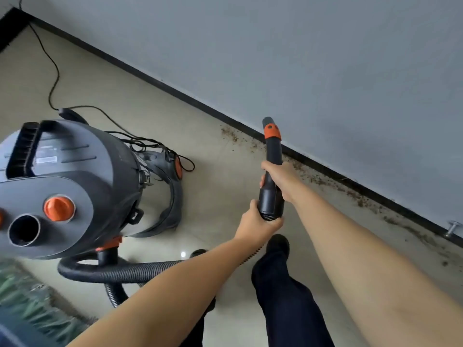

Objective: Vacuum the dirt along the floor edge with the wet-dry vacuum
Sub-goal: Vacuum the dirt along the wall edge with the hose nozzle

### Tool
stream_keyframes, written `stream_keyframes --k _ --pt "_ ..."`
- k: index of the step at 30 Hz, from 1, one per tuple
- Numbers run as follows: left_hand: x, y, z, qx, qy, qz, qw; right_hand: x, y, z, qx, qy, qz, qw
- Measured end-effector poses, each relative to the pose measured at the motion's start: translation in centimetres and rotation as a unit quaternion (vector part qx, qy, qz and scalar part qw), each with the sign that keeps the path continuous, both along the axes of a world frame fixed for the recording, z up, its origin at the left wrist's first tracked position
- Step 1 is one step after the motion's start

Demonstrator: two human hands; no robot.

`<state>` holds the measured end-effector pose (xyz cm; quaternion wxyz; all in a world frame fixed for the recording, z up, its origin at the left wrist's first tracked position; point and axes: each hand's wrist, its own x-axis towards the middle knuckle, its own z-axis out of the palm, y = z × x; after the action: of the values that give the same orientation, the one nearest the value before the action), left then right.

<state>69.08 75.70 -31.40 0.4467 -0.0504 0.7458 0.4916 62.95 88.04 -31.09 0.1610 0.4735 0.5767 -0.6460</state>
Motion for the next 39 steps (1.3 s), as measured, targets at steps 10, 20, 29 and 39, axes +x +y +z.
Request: stream_keyframes --k 10,20,29,39 --pt "-4.1 0.4 -27.2 -0.057 0.026 0.012 0.998 -4.6 -0.6 -27.4 -0.002 0.017 0.006 1.000" --pt "-4.2 -2.2 -44.4 -0.111 -0.037 -0.016 0.993 -3.2 -3.3 -45.7 -0.055 0.041 -0.021 0.997" --pt "-6.4 1.4 -43.2 -0.087 -0.099 0.050 0.990 -6.9 -0.7 -43.5 -0.049 0.024 0.047 0.997" --pt "-6.9 -0.9 -44.3 -0.094 -0.086 0.139 0.982 -9.0 -4.4 -44.1 -0.082 0.038 0.136 0.987"
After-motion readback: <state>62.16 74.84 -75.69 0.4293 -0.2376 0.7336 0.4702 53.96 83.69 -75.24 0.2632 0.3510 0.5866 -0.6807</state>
